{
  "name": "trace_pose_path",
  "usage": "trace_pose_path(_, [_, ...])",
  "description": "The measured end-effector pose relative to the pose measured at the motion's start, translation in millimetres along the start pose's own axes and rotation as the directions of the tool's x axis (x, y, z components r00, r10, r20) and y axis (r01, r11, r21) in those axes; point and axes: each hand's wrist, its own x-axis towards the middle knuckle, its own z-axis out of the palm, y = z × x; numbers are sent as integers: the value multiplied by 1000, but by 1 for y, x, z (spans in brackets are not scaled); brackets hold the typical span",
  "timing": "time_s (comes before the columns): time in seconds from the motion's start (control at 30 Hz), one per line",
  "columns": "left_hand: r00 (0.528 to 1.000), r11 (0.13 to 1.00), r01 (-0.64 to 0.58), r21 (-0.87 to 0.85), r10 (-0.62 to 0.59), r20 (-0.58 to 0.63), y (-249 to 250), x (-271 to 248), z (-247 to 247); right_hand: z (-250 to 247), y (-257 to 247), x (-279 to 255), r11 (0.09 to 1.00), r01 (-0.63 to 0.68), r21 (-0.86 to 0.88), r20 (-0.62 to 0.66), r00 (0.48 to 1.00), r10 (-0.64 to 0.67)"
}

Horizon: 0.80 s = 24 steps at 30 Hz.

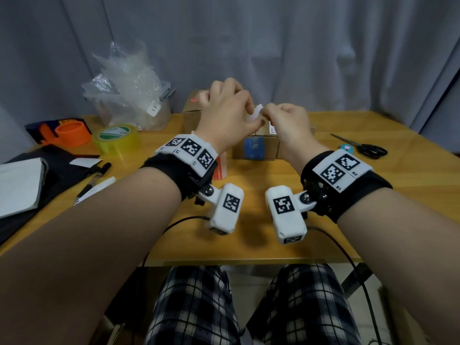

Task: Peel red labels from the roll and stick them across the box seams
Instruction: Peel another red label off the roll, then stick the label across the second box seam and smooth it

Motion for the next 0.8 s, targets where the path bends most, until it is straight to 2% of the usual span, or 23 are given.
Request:
trace_pose_path(0.13, [998, 994, -28, 109, 33, -46, 6, 11, 5, 3, -3, 6, 1000, 11, -24, 7, 1000, -11])
trace_pose_path(0.3, [999, 986, -18, 164, 23, -28, 5, 20, 15, 5, -3, 22, 999, 27, -40, 0, 1000, -27])
trace_pose_path(0.4, [997, 997, 64, 31, -63, -33, 0, 30, 18, 4, -3, 36, 999, 23, -36, 24, 999, -22])
trace_pose_path(0.47, [983, 974, 183, -131, -184, 4, -3, 39, 19, 1, -1, 47, 1000, -3, 31, 42, 999, 2])
trace_pose_path(0.57, [925, 829, 380, -410, -349, 153, -15, 55, 28, -5, 5, 72, 998, -55, 18, 86, 995, 53])
trace_pose_path(0.67, [890, 621, 439, -649, -402, 218, -25, 68, 37, -10, 8, 97, 992, -97, -78, 182, 977, 110])
trace_pose_path(0.73, [881, 454, 444, -772, -376, 285, -27, 76, 37, -14, 6, 110, 986, -93, -140, 273, 953, 129])
trace_pose_path(0.8, [876, 364, 440, -821, -374, 304, -32, 83, 41, -16, 1, 120, 977, -80, -199, 327, 934, 143])
